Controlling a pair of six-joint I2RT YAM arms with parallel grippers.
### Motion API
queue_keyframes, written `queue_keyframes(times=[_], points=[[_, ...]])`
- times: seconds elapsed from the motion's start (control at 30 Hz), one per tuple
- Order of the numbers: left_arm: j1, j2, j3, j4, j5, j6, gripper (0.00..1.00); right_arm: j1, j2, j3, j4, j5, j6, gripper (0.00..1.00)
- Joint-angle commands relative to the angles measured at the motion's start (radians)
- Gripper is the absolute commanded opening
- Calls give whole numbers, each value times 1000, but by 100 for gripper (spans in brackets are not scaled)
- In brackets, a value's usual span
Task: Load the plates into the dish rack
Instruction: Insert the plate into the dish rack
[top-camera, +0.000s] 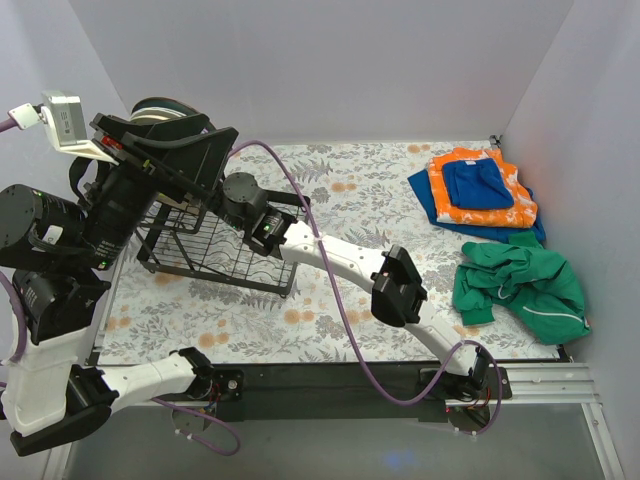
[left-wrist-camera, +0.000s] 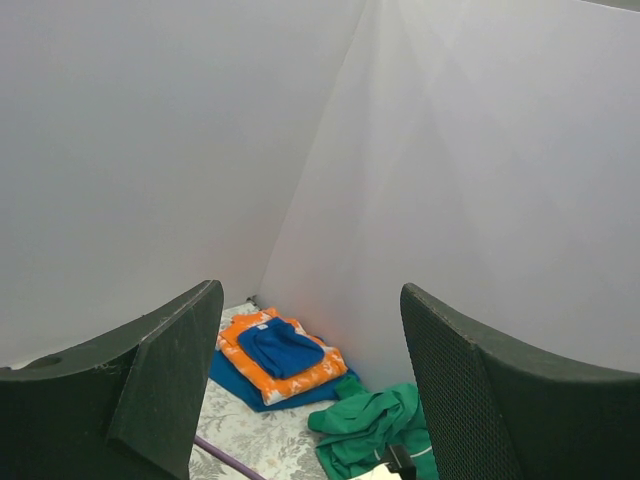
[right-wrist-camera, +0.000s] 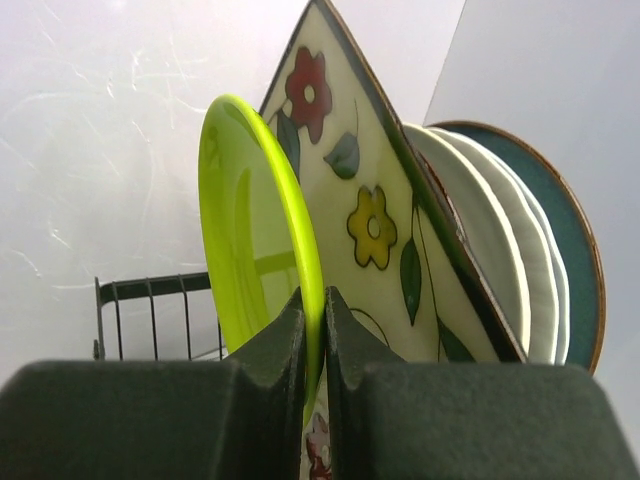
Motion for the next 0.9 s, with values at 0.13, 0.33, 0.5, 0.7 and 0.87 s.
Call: queue_keyframes(times=[0.13,0.33,0.5,0.7,0.87], points=[[3,-4,-11,17,-4,-12,70,-4,-1,-38,108,37,-31,1],[3,-2,-11,22,-5,-9,70,-2,-4,-67,108,31,-25,1],[3,-1,-14,23,-7,-8,70,-2,-10,-92,108,26,-19,1],[3,-5,-17,23,-10,-8,70,-2,-7,-104,108,22,-22,11],[3,-4,-14,25,-8,-6,70,-4,-13,-100,109,23,-25,32]])
